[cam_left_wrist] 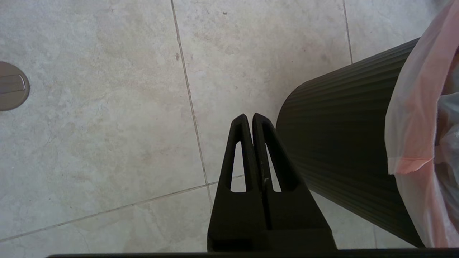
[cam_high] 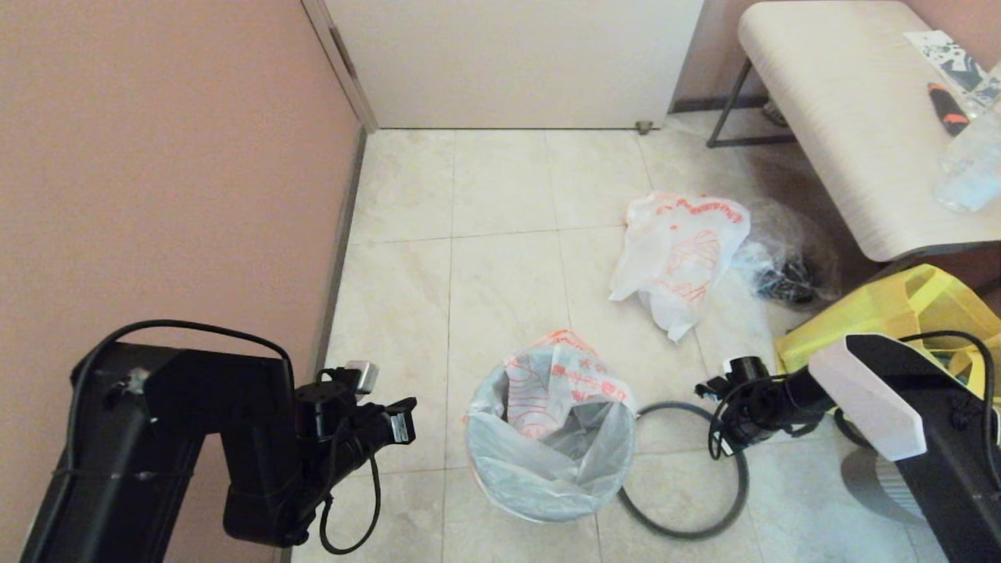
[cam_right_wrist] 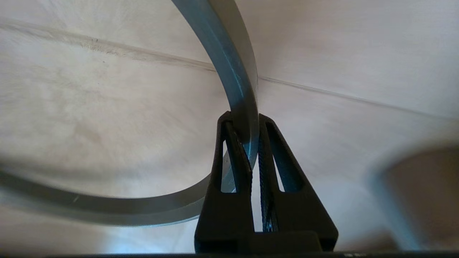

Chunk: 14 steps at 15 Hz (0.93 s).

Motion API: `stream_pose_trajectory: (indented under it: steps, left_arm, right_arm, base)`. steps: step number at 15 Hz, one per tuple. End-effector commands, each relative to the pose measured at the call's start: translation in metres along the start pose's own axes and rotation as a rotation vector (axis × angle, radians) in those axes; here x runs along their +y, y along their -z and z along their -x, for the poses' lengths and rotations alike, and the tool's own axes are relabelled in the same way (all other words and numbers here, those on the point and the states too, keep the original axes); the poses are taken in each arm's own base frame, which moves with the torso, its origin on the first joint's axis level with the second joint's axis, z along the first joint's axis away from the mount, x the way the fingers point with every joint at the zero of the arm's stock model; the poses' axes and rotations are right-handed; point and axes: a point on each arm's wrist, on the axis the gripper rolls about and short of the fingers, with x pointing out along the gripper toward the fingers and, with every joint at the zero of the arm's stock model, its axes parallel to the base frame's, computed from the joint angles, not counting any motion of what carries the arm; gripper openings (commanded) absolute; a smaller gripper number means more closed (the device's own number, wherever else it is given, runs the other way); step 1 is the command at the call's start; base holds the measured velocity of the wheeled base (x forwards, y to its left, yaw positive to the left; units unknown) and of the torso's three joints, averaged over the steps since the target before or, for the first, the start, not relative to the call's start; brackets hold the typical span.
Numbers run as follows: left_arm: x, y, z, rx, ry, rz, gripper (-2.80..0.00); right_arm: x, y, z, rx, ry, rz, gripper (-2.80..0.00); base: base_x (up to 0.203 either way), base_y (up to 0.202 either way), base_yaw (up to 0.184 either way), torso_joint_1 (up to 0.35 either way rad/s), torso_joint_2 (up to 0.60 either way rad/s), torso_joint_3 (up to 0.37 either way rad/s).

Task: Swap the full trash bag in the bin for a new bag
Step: Place the trash can ring on the trash can

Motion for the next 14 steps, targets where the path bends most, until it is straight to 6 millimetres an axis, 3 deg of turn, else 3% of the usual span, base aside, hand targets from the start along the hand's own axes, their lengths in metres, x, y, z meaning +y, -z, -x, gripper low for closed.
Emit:
stream_pose_trajectory:
  steps: [1, 3, 8, 12, 14]
  left_arm:
    - [0.0, 0.0, 0.0, -0.006, 0.002, 0.0, -2.8]
    - [0.0, 0.0, 0.0, -0.005, 0.003, -0.001, -2.8]
    - [-0.001, 0.0, 0.001, -0.003, 0.005, -0.002, -2.8]
    - [-0.001, 0.006, 0.0, 0.016, 0.005, -0.014, -2.8]
    - [-0.002, 0.007, 0.0, 0.018, 0.006, -0.019, -2.8]
  right_arm:
    - [-0.021, -0.032, 0.081, -0.112, 0.067, -0.031, -2.8]
    - [-0.031, -0.046, 0.138, -0.177, 0.156, -0.078, -2.8]
    - [-0.06, -0.064, 0.312, -0.449, 0.355, -0.165, -2.8]
    - [-0.039, -0.065, 0.437, -0.721, 0.374, -0.167, -2.8]
    - [-0.029, -0.064, 0.465, -0.779, 0.293, -0.228, -2.8]
  base:
    - [0.0, 0.0, 0.0, 0.0, 0.0, 0.0]
    - [0.0, 0.0, 0.0, 0.0, 0.0, 0.0]
    - [0.0, 0.0, 0.0, 0.0, 0.0, 0.0]
    - [0.0, 0.0, 0.0, 0.0, 0.0, 0.0]
    - [0.0, 0.0, 0.0, 0.0, 0.0, 0.0]
